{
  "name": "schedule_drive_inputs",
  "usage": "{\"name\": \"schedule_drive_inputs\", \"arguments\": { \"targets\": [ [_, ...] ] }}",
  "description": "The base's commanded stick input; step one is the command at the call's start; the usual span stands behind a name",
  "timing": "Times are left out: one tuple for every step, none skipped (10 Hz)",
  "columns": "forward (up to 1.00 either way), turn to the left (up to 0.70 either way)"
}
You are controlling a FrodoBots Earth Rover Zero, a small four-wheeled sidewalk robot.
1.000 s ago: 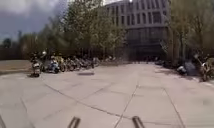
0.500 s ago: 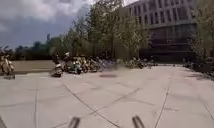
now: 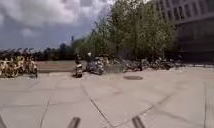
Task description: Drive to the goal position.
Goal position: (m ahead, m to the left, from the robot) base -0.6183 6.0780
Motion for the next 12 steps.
{"name": "schedule_drive_inputs", "arguments": {
  "targets": [
    [0.70, 0.35],
    [0.70, 0.35],
    [0.70, 0.35],
    [0.70, 0.35],
    [0.70, 0.35],
    [0.70, 0.35],
    [0.70, 0.35],
    [0.70, 0.35],
    [0.70, 0.35],
    [0.70, 0.35],
    [0.70, 0.35],
    [0.70, 0.35]
  ]
}}
